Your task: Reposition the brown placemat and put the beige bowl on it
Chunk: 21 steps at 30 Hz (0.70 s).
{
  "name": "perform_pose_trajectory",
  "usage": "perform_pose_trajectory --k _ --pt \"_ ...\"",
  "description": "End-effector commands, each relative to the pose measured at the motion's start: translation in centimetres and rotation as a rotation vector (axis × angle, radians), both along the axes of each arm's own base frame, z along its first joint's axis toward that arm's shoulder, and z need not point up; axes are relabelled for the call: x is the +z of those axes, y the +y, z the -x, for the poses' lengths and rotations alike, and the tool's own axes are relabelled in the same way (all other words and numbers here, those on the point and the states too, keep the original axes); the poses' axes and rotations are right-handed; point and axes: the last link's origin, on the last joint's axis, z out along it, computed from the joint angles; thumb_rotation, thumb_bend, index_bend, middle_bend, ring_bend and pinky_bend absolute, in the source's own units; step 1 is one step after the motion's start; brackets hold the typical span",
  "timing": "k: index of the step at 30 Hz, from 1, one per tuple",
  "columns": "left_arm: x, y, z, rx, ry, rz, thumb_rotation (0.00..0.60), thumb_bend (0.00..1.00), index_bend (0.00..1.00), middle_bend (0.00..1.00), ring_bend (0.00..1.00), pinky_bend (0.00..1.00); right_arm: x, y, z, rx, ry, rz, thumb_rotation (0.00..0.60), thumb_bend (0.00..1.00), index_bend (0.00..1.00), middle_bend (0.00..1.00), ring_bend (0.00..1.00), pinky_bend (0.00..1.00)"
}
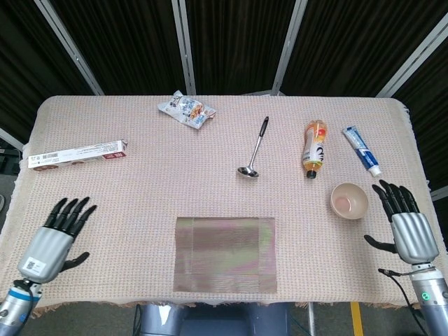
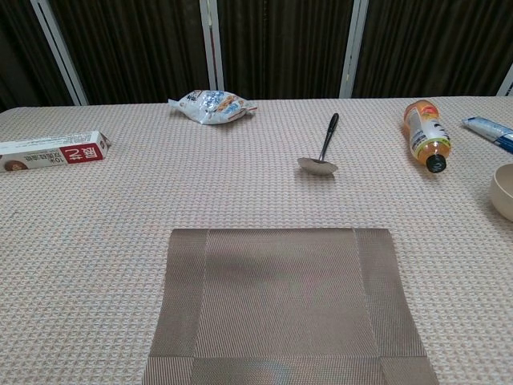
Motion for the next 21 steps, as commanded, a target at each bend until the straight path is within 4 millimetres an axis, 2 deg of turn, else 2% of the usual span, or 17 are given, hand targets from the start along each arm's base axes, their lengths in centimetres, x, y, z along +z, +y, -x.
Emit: perform_pose_trajectory --k 1,3,6,10,16,21 --pt "-4.2 0.3 -1.3 -0.153 0.063 0.144 0.600 0.00 0.28 0.00 0.00 0.00 0.3 1.4 0.0 -0.039 -0.004 0.007 0.600 0.00 0.00 0.00 0.00 0.00" --pt "-6.6 0.4 -2.2 -0.234 0.062 0.220 0.600 0.00 0.32 0.00 0.00 0.00 0.1 1.9 0.1 -0.053 0.007 0.006 0.600 0.00 0.00 0.00 0.00 0.00" --pt "-9.0 0.6 -3.2 -0.298 0.044 0.288 0.600 0.01 0.37 0.00 0.00 0.00 0.0 2.1 0.2 -0.058 0.033 0.002 0.600 0.00 0.00 0.00 0.00 0.00" --pt "-11.7 0.9 -4.5 -0.363 0.019 0.345 0.600 0.09 0.41 0.00 0.00 0.00 0.0 2.1 0.2 -0.057 0.031 0.009 0.600 0.00 0.00 0.00 0.00 0.00" --pt "-14.8 1.0 -5.5 -0.411 0.018 0.418 0.600 0.20 0.41 0.00 0.00 0.00 0.1 2.0 0.4 -0.063 0.030 0.010 0.600 0.00 0.00 0.00 0.00 0.00" --pt "-16.1 0.7 -5.6 -0.435 0.031 0.423 0.600 0.20 0.41 0.00 0.00 0.00 0.3 1.9 0.4 -0.063 0.023 0.012 0.600 0.00 0.00 0.00 0.00 0.00"
